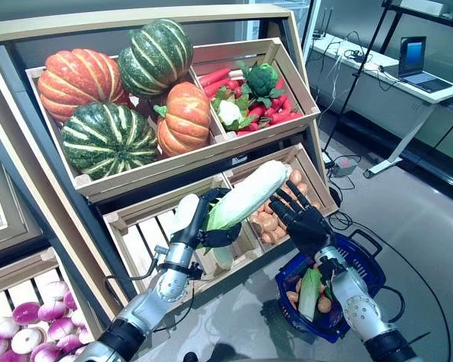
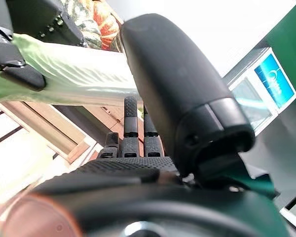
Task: Put vegetables into the basket
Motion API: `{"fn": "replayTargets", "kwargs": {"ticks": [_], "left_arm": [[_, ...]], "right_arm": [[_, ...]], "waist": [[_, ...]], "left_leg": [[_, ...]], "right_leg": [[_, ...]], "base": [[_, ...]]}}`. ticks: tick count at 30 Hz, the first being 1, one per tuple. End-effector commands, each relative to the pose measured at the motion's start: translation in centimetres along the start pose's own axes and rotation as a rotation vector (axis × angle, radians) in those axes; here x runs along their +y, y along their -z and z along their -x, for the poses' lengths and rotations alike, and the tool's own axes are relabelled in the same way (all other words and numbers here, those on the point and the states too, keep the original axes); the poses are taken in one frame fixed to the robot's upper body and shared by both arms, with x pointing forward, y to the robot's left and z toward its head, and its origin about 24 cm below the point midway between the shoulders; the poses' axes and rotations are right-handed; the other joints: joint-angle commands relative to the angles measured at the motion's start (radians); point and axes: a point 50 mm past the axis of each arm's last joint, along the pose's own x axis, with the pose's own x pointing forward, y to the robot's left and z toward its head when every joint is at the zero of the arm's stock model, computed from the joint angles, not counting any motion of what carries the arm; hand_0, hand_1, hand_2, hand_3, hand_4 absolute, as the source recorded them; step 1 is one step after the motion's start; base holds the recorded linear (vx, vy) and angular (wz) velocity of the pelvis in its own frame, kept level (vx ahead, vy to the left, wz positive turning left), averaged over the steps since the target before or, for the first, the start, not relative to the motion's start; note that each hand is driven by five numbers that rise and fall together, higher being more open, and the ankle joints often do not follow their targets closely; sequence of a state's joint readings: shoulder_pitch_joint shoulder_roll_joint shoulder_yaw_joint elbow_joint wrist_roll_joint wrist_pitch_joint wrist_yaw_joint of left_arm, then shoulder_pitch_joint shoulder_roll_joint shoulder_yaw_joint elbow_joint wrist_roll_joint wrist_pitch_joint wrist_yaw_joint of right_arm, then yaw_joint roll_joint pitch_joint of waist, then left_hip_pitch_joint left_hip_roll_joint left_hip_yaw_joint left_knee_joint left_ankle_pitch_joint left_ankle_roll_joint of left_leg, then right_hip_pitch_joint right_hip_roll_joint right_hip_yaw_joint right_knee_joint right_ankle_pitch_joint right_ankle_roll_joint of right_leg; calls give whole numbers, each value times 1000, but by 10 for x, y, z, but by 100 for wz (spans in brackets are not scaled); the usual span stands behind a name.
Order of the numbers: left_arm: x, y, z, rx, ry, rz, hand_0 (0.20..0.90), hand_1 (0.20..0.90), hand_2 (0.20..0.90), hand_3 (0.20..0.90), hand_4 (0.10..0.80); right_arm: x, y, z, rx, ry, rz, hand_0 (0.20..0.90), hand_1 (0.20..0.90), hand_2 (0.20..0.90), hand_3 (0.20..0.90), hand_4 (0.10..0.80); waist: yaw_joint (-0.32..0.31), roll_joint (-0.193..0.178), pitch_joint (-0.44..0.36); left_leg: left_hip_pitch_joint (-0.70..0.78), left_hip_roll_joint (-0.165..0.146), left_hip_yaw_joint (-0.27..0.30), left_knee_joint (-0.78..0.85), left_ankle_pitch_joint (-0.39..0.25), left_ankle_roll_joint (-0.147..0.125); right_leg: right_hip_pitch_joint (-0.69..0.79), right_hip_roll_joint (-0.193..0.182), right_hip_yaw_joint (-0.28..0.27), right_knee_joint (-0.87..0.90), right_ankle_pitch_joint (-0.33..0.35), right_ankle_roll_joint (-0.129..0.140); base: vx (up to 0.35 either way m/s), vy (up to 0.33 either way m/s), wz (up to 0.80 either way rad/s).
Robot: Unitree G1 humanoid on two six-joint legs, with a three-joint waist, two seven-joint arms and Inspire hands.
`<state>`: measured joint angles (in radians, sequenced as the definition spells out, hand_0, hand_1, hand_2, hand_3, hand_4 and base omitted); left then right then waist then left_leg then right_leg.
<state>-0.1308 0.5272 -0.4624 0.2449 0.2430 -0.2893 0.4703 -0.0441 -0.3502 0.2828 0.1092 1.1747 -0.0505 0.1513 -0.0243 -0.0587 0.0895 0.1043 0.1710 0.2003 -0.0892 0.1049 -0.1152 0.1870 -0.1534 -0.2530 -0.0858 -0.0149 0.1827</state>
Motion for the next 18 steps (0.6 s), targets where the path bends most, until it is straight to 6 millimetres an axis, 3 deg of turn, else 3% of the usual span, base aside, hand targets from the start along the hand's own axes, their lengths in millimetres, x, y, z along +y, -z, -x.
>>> {"fn": "replayTargets", "kwargs": {"ticks": [1, 9, 14, 18], "left_arm": [[30, -38, -33, -244, -146, -16, 300, 300, 300, 300, 400], [28, -44, -34, -271, -163, -27, 300, 300, 300, 300, 400], [32, -42, -34, -250, -207, -36, 300, 300, 300, 300, 400], [36, -38, -33, -230, -235, -42, 300, 300, 300, 300, 400]], "right_arm": [[37, -55, -14, -239, -184, 125, 900, 900, 900, 900, 800], [27, -53, -16, -244, -33, 296, 900, 900, 900, 900, 800], [34, -73, -12, -410, 76, 482, 900, 900, 900, 900, 800], [37, -78, -9, -438, 78, 498, 900, 900, 900, 900, 800]], "waist": [[-3, 6, -21], [-3, 7, -19], [-5, 12, -14], [-9, 14, -12]], "left_leg": [[38, 20, -10, 2, -95, 1], [34, 20, -11, 2, -96, 1], [33, 18, -12, 2, -97, 3], [34, 17, -11, 2, -99, 5]], "right_leg": [[-31, -43, 25, 14, 52, -10], [-32, -45, 26, 12, 53, -9], [-33, -47, 31, 12, 54, -8], [-34, -48, 39, 11, 53, -7]], "base": [[-37, -6, -1], [-8, 0, 0], [0, 0, 0], [0, 0, 0]]}}
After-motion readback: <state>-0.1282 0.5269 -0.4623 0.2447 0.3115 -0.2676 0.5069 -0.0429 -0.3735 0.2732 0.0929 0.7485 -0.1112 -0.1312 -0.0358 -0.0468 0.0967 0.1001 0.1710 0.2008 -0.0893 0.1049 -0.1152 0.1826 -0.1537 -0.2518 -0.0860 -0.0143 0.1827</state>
